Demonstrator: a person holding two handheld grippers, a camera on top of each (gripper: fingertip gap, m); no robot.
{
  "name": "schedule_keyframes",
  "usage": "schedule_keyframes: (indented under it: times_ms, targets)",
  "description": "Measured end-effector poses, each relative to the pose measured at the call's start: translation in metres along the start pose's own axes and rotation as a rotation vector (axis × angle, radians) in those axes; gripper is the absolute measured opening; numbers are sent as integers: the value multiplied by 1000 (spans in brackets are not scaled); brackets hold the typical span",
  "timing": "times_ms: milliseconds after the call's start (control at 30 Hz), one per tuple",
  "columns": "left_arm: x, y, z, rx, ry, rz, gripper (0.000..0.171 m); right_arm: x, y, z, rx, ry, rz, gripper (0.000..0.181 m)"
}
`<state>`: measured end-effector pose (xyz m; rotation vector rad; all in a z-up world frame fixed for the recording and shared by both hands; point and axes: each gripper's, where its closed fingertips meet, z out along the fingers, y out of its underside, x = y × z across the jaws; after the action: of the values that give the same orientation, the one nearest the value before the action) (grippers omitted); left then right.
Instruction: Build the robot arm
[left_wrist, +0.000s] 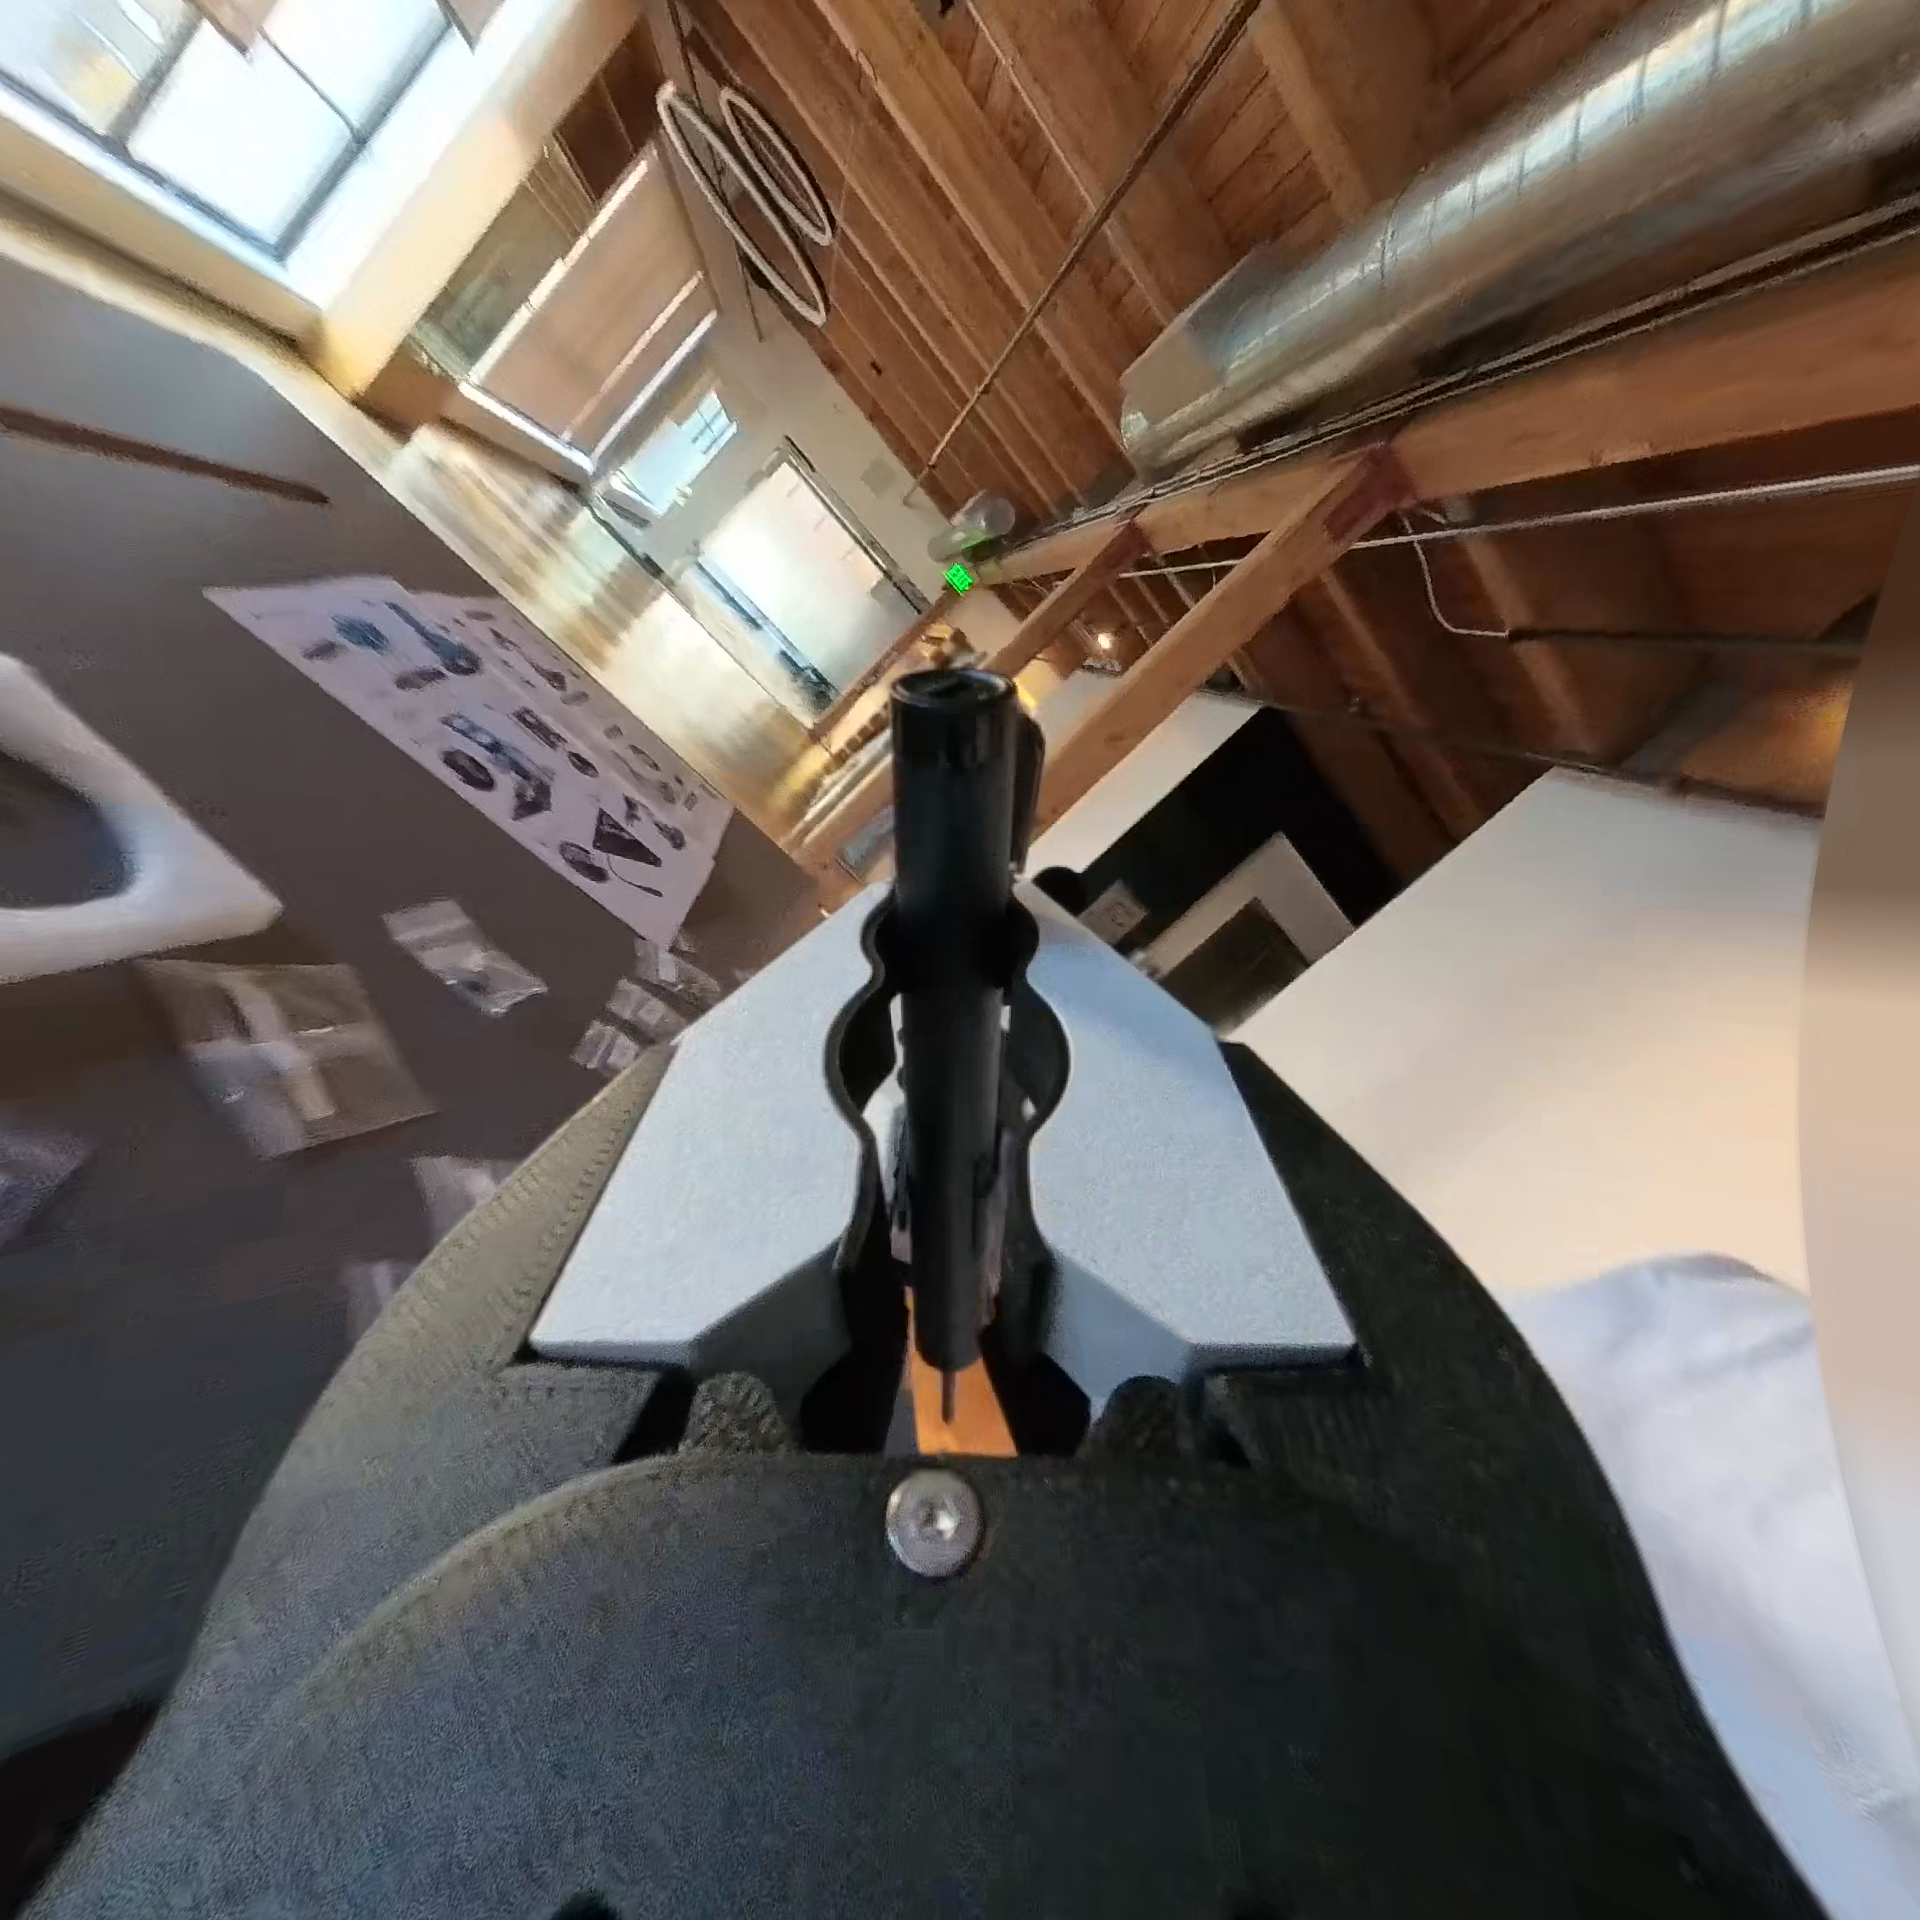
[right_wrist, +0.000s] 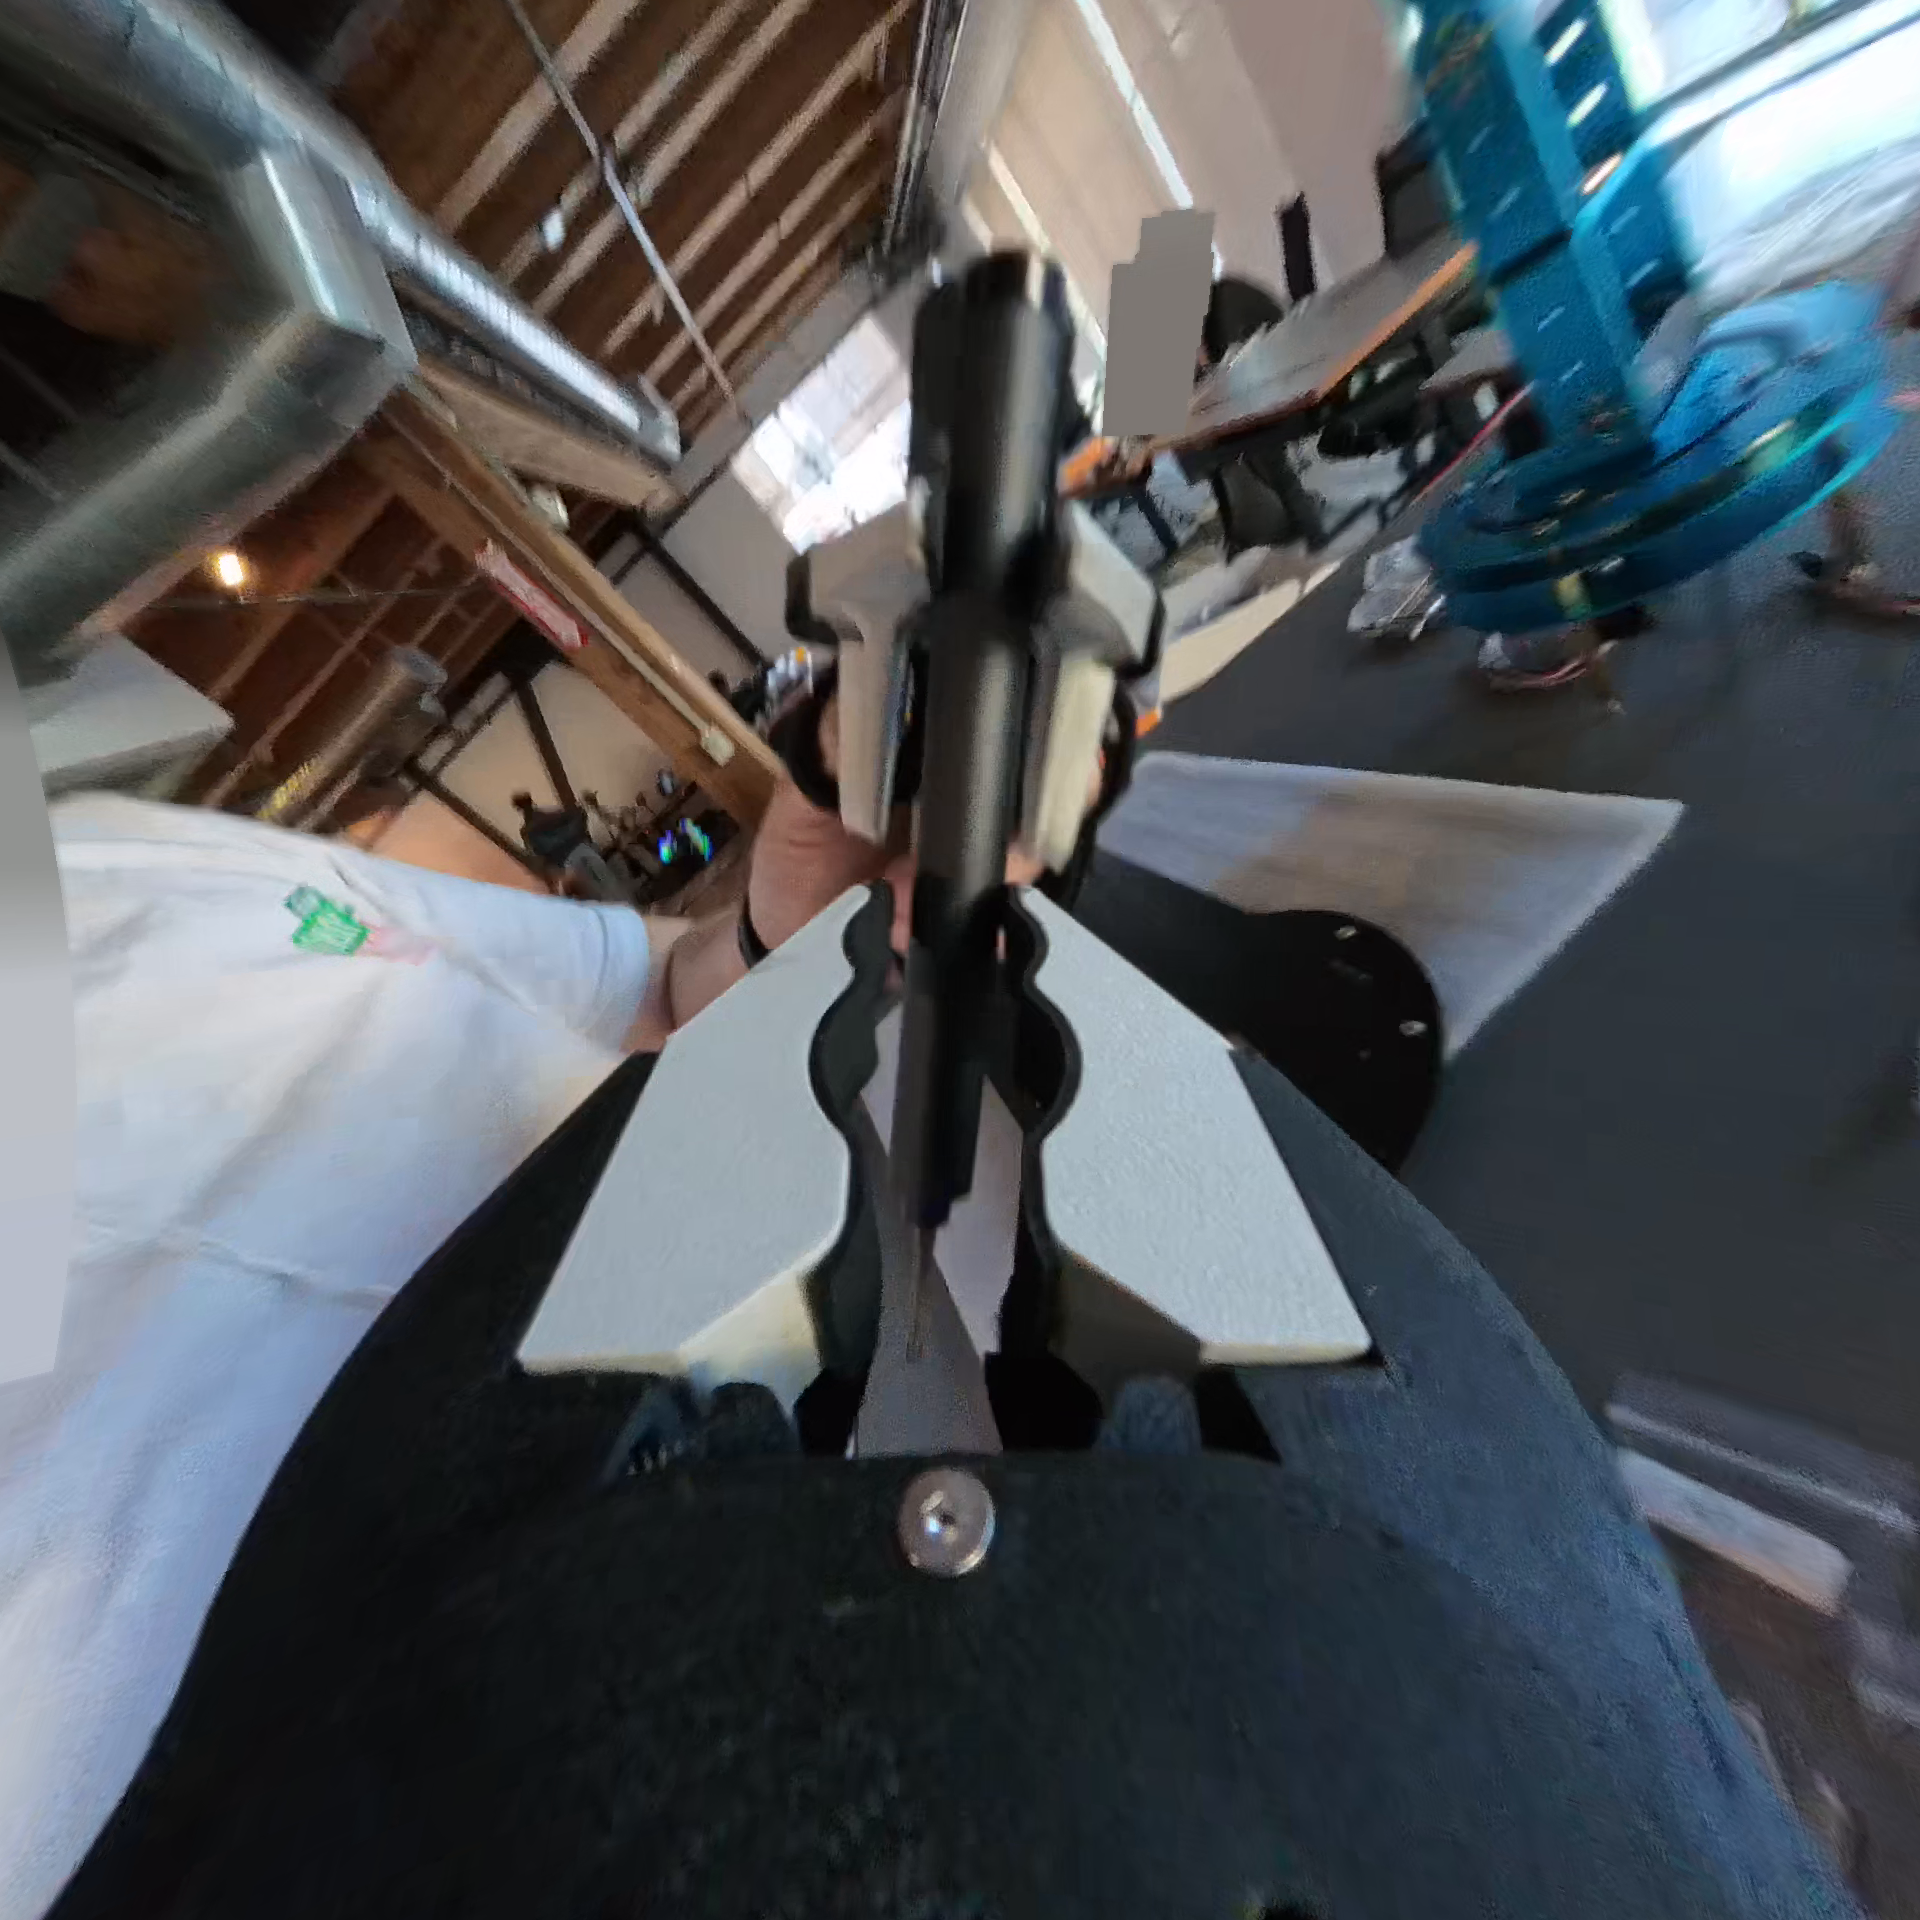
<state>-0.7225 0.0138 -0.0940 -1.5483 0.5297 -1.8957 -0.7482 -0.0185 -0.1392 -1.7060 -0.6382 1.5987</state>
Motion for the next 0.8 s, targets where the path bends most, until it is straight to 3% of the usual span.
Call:
schedule_keyframes:
  times_ms: [67,100,267,333,400,500,600,800]
  targets:
    - [-14,10,38,-26,-2,-38,14,11,-13,-28,62,20,42,27]
    - [-20,15,56,-37,-3,-46,14,21,-14,-44,52,50,50,15]
    - [-63,27,134,-107,-29,-76,14,64,-27,-128,-54,64,182,15]
    - [-92,28,155,-120,-60,-132,31,92,-35,-164,-115,110,291,14]
    - [-116,27,163,-114,-100,-155,32,126,-44,-198,-173,193,350,14]
    - [-135,22,150,-32,-192,-128,26,165,-47,-234,-248,273,424,14]
    - [-131,28,119,19,-289,-98,26,210,-34,-257,-355,433,419,15]
    - [-90,59,26,74,-599,67,23,254,-17,-267,-502,671,169,15]
